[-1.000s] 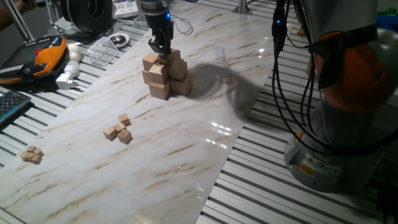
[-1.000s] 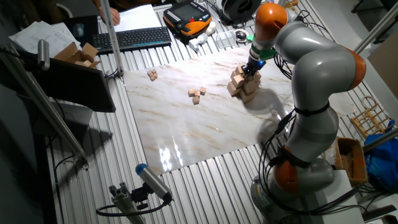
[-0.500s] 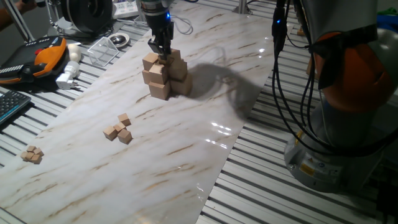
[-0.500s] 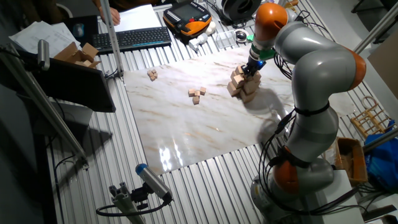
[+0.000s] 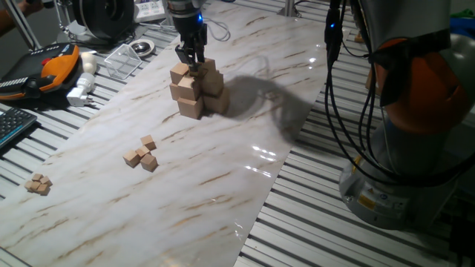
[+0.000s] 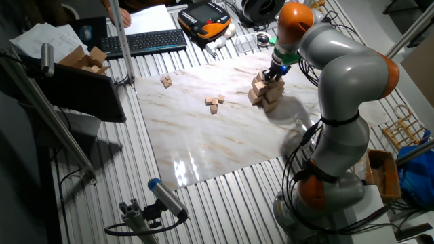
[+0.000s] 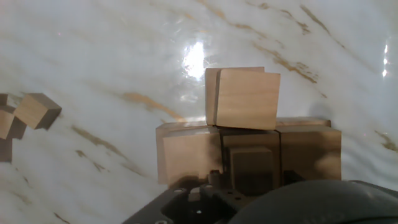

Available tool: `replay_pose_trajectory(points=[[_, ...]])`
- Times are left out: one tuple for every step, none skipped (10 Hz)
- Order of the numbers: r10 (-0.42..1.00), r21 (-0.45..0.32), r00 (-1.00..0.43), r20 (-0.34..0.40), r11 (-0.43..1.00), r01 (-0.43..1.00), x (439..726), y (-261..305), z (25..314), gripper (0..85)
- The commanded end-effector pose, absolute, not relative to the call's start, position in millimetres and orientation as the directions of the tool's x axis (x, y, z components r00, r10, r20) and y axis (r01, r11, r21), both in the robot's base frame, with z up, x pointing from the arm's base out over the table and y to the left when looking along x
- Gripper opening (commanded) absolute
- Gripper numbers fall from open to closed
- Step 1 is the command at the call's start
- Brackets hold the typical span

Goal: Stack the blocks into a cross shape

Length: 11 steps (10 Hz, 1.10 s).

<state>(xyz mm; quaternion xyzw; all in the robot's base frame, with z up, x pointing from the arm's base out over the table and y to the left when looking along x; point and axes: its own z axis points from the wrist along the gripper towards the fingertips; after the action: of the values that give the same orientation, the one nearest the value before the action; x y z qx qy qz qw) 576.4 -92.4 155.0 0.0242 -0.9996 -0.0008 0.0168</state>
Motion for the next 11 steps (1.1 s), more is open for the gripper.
replay_pose_trajectory(points=[[-0.042,0.008,-0.998,0.039,0.999,-0.042,578,-89,158,51.0],[-0.031,0.003,-0.998,0.05,1.0,-0.031,579,-81,167,51.0],[-0.014,-0.002,-0.998,0.062,1.0,-0.014,581,-66,183,51.0],[-0.003,-0.006,-0.998,0.066,1.0,-0.004,581,-53,192,51.0],[0.009,-0.007,-0.998,0.058,1.0,0.009,580,-39,199,51.0],[0.02,-0.007,-0.999,0.049,1.0,0.019,580,-21,204,51.0],[0.034,-0.015,-0.998,0.047,0.999,0.033,578,0,208,51.0],[0.041,-0.011,-0.998,0.05,0.999,0.041,575,16,211,51.0],[0.046,-0.007,-0.997,0.055,0.999,0.045,573,29,212,51.0],[0.05,-0.004,-0.997,0.056,0.999,0.05,571,40,211,51.0],[0.054,0.017,-0.997,0.051,0.998,0.055,568,51,207,51.0]])
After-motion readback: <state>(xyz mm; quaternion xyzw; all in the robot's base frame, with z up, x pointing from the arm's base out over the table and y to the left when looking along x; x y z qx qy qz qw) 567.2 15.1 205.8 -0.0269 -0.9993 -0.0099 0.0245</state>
